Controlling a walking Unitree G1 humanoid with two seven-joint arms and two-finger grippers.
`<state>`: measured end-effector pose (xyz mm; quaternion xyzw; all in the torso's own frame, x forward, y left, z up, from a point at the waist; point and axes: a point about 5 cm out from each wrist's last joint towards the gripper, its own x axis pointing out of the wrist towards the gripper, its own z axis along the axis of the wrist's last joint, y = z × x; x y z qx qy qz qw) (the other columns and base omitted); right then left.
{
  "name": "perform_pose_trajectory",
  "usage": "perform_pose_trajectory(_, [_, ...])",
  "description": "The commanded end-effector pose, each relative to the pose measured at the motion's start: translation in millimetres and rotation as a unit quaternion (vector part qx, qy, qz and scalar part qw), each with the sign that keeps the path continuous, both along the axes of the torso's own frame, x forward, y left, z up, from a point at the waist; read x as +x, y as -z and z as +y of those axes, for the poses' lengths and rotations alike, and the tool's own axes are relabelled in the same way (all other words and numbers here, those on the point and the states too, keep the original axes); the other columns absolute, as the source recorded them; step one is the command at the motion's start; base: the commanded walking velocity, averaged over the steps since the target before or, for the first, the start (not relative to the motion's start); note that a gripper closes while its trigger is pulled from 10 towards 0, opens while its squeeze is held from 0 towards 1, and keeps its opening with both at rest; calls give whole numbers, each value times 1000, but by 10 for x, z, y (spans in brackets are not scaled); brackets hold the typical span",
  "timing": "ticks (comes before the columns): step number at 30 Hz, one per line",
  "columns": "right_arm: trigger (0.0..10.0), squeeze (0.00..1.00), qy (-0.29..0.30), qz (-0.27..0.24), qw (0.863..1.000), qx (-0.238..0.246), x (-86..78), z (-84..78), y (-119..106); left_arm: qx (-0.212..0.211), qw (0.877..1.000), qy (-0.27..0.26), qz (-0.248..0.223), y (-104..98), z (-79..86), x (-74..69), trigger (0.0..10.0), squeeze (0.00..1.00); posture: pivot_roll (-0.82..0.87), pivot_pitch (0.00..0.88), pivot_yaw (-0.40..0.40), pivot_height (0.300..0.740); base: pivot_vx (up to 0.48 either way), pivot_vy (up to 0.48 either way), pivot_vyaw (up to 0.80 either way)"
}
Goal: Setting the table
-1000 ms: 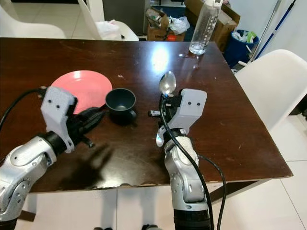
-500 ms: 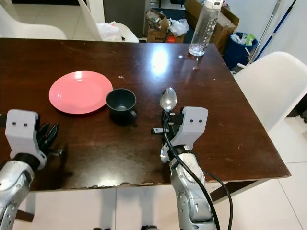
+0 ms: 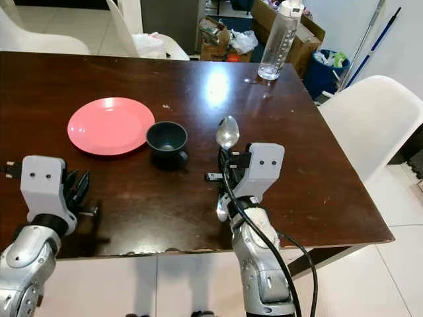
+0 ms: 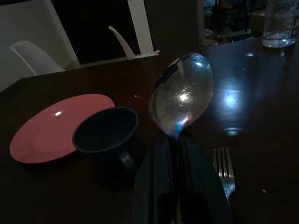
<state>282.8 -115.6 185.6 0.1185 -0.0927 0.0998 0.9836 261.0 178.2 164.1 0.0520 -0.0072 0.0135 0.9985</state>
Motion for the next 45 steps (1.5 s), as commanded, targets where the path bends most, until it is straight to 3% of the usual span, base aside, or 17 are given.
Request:
perform_pose_trajectory(1, [10000, 0, 4, 11, 1000, -1, -12, -15, 36, 3, 1000, -1, 8, 42, -16, -7, 10000, 0, 11, 93, -7, 740, 0, 0, -800])
perform_pose_trajectory(16, [10000, 0, 2, 6, 1000, -9, -14, -5, 1, -4, 1000, 16, 2, 39, -145, 57, 10000, 0, 2, 91, -9, 740, 0, 0, -800])
perform_pose_trajectory(45, [10000, 0, 1, 8, 1000, -6, -16, 20, 3, -5, 999, 32, -2, 25, -205, 103, 10000, 0, 2, 96, -4, 740, 0, 0, -800])
